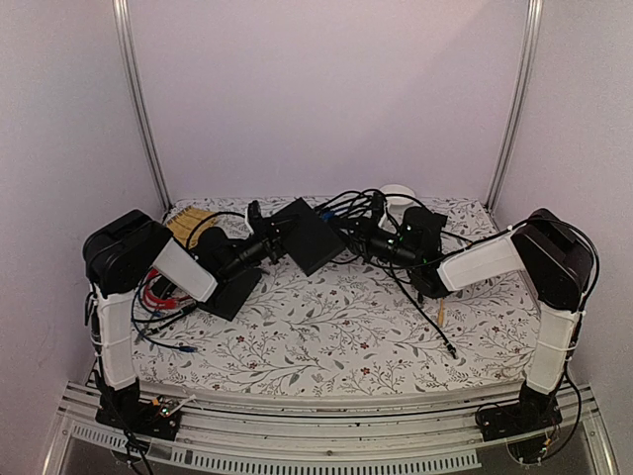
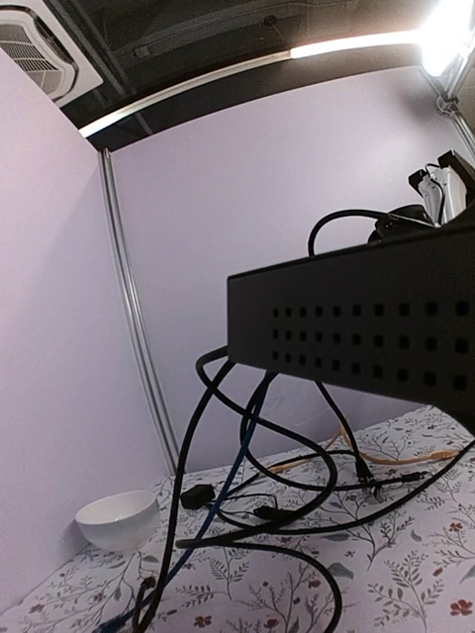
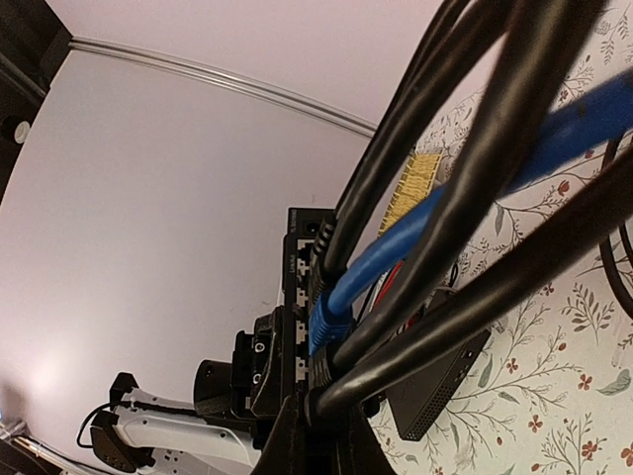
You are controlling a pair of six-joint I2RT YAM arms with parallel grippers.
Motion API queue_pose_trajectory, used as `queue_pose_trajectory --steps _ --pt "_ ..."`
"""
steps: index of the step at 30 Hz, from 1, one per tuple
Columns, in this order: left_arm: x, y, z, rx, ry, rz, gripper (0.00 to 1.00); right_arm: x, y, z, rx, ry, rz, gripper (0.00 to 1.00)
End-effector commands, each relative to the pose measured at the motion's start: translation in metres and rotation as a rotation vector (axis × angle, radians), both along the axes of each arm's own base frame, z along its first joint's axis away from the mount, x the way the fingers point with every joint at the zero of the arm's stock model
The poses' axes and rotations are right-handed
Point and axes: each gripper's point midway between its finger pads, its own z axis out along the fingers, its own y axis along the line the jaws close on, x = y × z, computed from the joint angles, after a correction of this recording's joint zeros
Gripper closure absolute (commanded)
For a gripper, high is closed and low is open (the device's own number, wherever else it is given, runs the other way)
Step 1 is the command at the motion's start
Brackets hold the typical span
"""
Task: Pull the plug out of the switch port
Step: Pull the connector from the switch port.
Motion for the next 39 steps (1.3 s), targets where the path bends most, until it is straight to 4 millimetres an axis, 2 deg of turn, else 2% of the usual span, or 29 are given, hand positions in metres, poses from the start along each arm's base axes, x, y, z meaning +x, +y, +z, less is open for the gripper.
queue_pose_trajectory --steps 1,6,11,13,17,32,39 --pt "-0.020 0.017 0.067 -0.163 -0.194 0.076 1.00 0.011 -0.012 0.002 -0.029 -0.052 -0.077 0.98" --pt "-0.017 0.034 0.064 -0.182 -0.143 0.174 1.00 0.030 -0.042 0.012 0.009 -0.061 -0.173 0.98" --pt "-0.015 0.038 0.056 -0.166 -0.114 0.196 1.00 0.048 -0.081 0.028 0.047 -0.071 -0.261 0.98" --pt "-0.018 0.044 0.064 -0.167 -0.121 0.212 1.00 0.053 -0.095 0.033 0.048 -0.078 -0.300 0.98" --pt "-0.019 0.047 0.063 -0.156 -0.119 0.227 1.00 0.060 -0.116 0.036 0.059 -0.079 -0.353 0.98" --pt "-0.017 0.050 0.064 -0.149 -0.111 0.258 1.00 0.072 -0.153 0.045 0.020 -0.105 -0.488 0.98" --pt "-0.014 0.043 0.064 -0.161 -0.085 0.285 1.00 0.078 -0.154 0.041 -0.020 -0.099 -0.565 0.98"
